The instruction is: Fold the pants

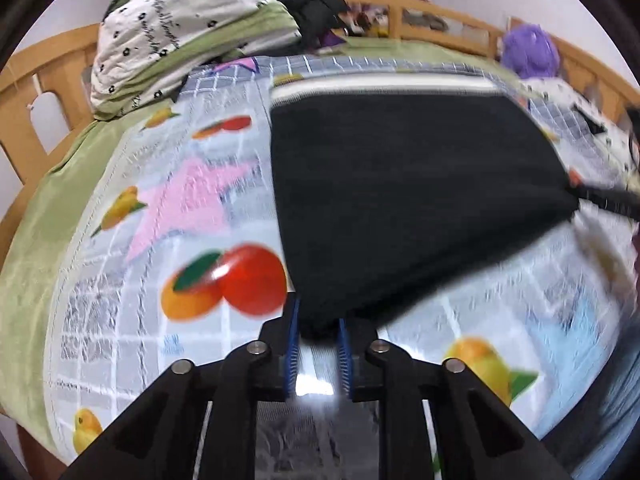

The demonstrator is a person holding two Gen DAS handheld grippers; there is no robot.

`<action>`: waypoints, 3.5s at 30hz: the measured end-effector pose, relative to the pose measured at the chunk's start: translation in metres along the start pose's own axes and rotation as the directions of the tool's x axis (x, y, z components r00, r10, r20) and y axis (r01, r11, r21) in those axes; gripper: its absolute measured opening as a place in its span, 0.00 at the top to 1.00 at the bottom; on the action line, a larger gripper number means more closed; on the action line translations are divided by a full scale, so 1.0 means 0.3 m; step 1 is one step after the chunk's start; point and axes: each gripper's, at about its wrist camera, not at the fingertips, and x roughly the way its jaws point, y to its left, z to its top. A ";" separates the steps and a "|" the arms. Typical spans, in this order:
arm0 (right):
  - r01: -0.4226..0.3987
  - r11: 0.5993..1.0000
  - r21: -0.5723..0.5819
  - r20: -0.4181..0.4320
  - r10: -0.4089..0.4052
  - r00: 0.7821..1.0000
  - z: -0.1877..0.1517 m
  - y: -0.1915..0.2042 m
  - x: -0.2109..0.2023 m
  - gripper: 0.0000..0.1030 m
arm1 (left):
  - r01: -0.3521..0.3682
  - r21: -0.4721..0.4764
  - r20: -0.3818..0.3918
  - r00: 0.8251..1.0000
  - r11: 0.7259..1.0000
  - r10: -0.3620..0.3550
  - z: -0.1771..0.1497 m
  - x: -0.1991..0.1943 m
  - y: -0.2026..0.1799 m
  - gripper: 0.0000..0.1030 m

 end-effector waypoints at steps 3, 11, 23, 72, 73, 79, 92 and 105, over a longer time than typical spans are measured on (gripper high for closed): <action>-0.020 0.999 0.025 0.001 0.020 1.000 -0.001 -0.022 -0.010 0.62 | 0.083 -0.040 0.021 0.996 0.996 -0.082 -0.011 -0.075 0.015 0.70; -0.053 0.997 0.063 0.020 0.052 0.998 0.023 -0.034 -0.014 0.62 | -0.131 0.099 0.073 0.990 0.986 0.125 0.016 -0.012 -0.115 0.59; -0.051 0.998 0.043 -0.049 0.053 0.997 -0.002 -0.018 0.026 0.63 | -0.091 -0.039 0.144 0.985 0.995 0.096 0.040 0.000 -0.022 0.86; -0.125 0.991 0.037 0.020 0.125 0.992 0.034 -0.033 0.052 0.61 | 0.326 -0.373 0.028 0.940 0.868 -0.341 0.013 0.075 0.155 0.57; -0.141 0.989 0.038 0.006 0.140 0.990 0.032 -0.029 0.055 0.65 | 0.322 -0.366 0.029 0.942 0.873 -0.336 0.011 0.078 0.145 0.60; -0.129 0.991 0.030 0.009 0.129 0.992 0.029 -0.006 0.054 0.71 | 0.306 -0.309 0.084 0.952 0.900 -0.295 0.052 0.052 0.139 0.82; -0.164 0.986 0.028 0.123 0.160 0.979 0.132 -0.031 -0.036 0.68 | 0.114 -0.155 0.099 0.990 0.981 -0.099 0.147 -0.043 0.152 0.62; -0.014 0.991 -0.132 0.112 0.029 0.993 0.516 0.146 0.305 0.76 | 0.098 -0.051 0.073 0.993 0.994 -0.094 0.564 0.313 0.025 0.59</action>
